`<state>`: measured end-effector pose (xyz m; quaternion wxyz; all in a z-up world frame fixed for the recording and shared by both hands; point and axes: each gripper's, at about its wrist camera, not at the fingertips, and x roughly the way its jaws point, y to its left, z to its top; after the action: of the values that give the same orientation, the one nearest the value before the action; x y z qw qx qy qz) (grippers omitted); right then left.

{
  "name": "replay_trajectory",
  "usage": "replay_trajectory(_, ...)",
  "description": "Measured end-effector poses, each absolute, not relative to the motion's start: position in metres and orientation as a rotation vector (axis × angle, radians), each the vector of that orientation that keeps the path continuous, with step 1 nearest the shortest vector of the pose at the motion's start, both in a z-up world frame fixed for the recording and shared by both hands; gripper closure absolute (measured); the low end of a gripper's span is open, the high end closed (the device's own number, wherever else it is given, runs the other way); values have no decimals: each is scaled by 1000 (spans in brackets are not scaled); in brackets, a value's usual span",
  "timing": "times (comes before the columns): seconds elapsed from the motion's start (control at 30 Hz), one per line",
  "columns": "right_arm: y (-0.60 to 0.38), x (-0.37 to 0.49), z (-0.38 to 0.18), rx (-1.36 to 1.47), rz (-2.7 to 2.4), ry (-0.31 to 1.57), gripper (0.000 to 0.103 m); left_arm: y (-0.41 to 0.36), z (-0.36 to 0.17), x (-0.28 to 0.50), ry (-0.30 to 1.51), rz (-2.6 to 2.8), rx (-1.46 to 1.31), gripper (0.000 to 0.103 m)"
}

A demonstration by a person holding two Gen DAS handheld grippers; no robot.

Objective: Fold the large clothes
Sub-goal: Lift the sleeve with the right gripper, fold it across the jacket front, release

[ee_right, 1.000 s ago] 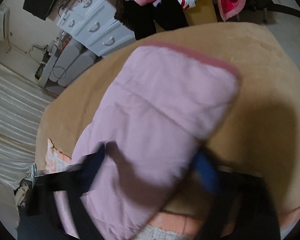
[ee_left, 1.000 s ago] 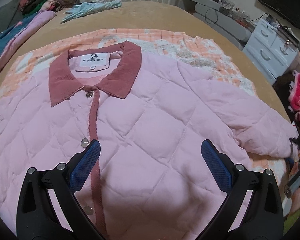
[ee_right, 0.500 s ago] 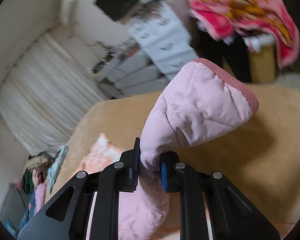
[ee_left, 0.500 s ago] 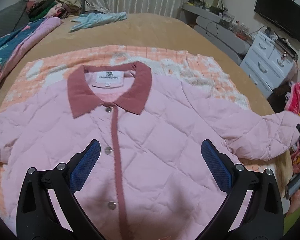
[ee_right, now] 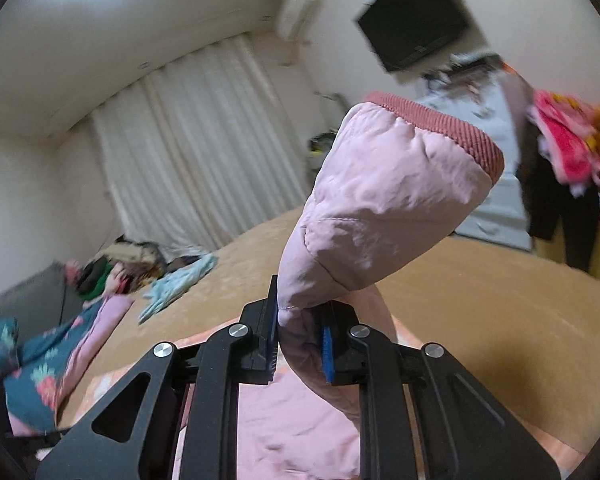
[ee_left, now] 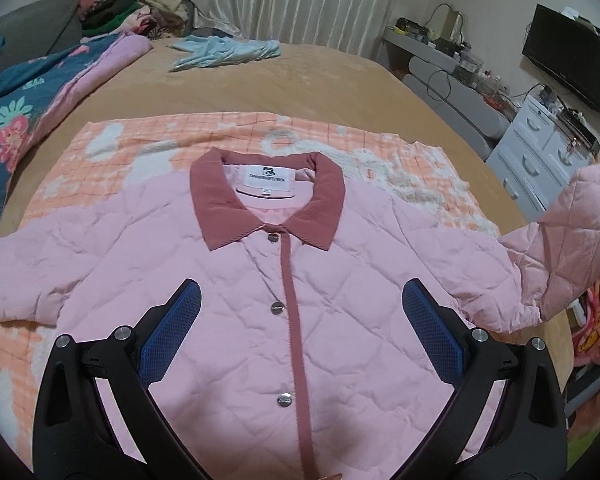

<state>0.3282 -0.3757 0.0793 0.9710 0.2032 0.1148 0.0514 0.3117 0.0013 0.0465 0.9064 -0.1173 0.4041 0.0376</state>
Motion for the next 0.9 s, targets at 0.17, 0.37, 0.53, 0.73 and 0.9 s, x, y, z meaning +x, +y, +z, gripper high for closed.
replay_trajectory(0.17, -331, 323, 104, 333, 164, 220, 88, 14, 65, 302, 801, 75, -231, 8)
replay_trajectory(0.37, -282, 327, 132, 263, 233, 237, 88, 33, 86, 289, 761, 73, -258, 8)
replay_trajectory(0.53, -247, 328, 146, 211, 276, 259, 88, 49, 95, 279, 746, 73, -276, 8)
replay_trajectory(0.73, -208, 323, 147, 163, 312, 285, 88, 69, 99, 269, 737, 88, -282, 8)
replay_trajectory(0.9, -178, 320, 142, 128, 338, 310, 88, 86, 94, 264, 742, 104, -282, 8)
